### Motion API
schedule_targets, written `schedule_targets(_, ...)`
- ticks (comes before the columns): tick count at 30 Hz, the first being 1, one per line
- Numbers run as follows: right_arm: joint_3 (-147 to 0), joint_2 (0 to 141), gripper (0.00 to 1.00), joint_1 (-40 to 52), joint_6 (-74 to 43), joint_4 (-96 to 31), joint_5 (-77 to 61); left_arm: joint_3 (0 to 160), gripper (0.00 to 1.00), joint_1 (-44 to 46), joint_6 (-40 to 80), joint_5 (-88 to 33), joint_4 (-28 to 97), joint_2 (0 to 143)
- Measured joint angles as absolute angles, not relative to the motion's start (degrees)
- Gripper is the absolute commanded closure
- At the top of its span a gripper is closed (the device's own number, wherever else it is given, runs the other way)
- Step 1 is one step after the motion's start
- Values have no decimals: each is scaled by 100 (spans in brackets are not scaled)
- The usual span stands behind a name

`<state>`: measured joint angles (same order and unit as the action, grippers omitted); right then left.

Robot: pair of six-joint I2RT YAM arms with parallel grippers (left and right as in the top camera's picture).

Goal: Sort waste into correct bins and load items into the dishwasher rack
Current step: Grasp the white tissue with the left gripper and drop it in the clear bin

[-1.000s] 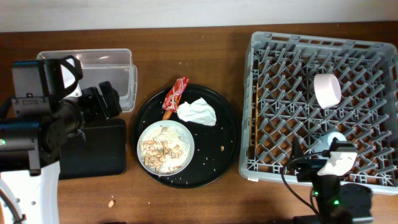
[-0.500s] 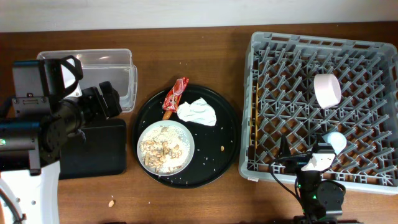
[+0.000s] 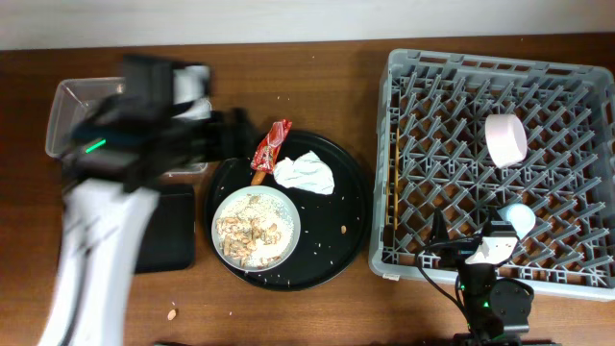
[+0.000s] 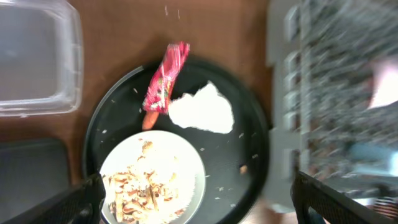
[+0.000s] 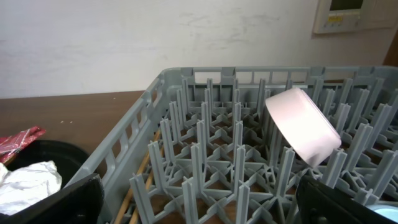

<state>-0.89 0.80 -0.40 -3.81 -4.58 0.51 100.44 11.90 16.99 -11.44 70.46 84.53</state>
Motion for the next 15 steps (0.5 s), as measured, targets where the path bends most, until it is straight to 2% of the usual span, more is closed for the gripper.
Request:
schedule_targets(1, -89, 80, 2, -40, -384, -456, 51, 10040, 11, 1734, 1697, -746, 6930, 9080)
schedule_targets(3, -84, 73, 2, -40, -381, -449, 51, 10022, 23, 2338, 1702, -202, 6560, 10119)
schedule_targets(4, -84, 73, 2, -40, -384, -447, 51, 10022, 25, 2504, 1715, -14, 6361, 10549)
schedule_targets(6, -84, 73, 2, -40, -379, -447, 49, 10018, 34, 2648, 1706, 309, 6020, 11327)
schedule_targets(7, -84, 73, 2, -40, -379, -445, 51, 10016, 45, 2650, 1710, 414, 5774, 11671)
schedule_targets(12, -84, 69, 2, -40, -381, -445, 51, 10007, 63, 2646, 1702, 161, 5459, 12711)
schedule_targets(14, -84, 69, 2, -40, -381, -445, 51, 10005, 99, 2646, 1712, 49, 5393, 12731)
schedule_targets(15, -84, 69, 2, -40, -381, -445, 51, 10005, 100, 2657, 1715, 27, 5389, 12731)
